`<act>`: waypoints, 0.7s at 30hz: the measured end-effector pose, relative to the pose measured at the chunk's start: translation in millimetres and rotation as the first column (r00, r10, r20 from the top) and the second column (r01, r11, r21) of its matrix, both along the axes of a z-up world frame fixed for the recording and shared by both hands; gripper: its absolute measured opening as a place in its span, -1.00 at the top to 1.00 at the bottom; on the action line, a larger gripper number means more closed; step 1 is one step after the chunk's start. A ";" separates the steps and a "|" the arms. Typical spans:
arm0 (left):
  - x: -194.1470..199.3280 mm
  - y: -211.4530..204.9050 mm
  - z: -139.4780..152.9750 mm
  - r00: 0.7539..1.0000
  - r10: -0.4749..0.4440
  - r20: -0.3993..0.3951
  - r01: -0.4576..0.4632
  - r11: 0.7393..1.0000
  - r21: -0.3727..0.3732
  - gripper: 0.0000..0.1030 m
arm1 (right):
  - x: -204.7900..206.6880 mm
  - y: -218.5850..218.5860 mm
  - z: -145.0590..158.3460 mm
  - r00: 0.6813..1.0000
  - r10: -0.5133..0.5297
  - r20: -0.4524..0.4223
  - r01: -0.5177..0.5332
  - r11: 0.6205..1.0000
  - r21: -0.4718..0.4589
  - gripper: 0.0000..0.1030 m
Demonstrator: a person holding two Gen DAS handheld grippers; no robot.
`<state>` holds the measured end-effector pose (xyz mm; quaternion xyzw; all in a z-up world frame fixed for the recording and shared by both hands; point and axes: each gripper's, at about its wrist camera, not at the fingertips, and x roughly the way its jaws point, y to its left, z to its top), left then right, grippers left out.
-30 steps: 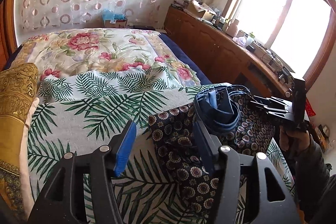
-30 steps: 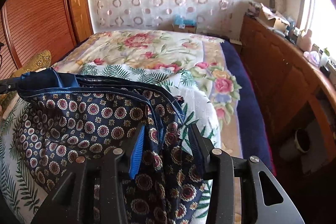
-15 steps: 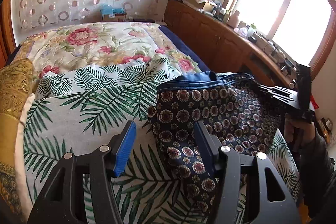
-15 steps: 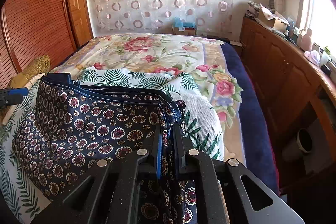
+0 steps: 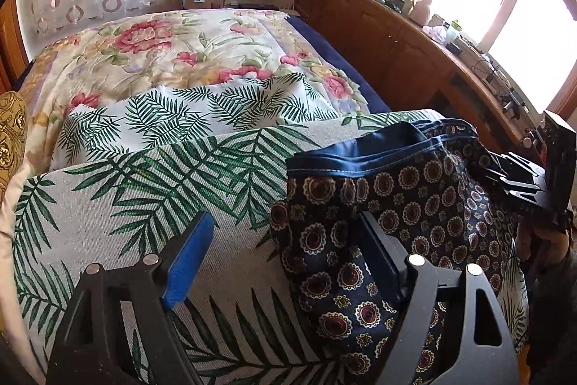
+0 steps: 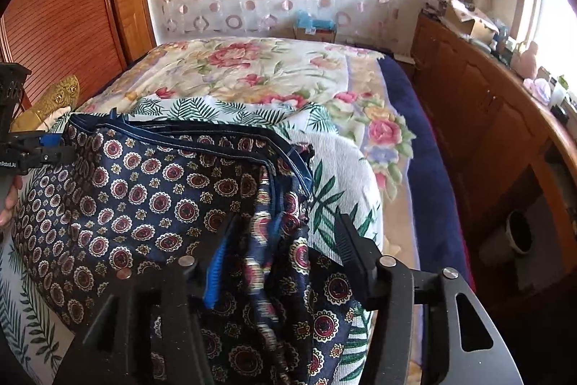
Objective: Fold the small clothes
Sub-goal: 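Lift the folded navy garment off the bed with both tools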
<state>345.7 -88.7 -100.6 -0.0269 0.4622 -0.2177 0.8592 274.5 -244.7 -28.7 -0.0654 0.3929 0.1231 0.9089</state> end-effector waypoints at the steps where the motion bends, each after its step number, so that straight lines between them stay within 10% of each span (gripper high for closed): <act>1: -0.2 -0.3 -0.2 1.000 -0.002 0.003 0.002 1.000 -0.001 -0.55 | 2.3 -2.1 0.0 1.000 -0.002 -0.007 0.002 1.000 0.016 -0.15; 11: 4.5 -5.5 -1.3 0.999 -0.044 -0.011 0.044 0.997 -0.066 0.32 | 11.2 -13.1 -3.3 0.999 0.039 -0.033 -0.036 0.996 0.084 -0.15; 21: -11.0 -6.4 11.8 0.996 -0.081 0.030 0.084 0.989 -0.120 0.88 | -1.0 -4.1 -2.0 0.996 0.090 0.004 -0.090 0.991 0.098 0.70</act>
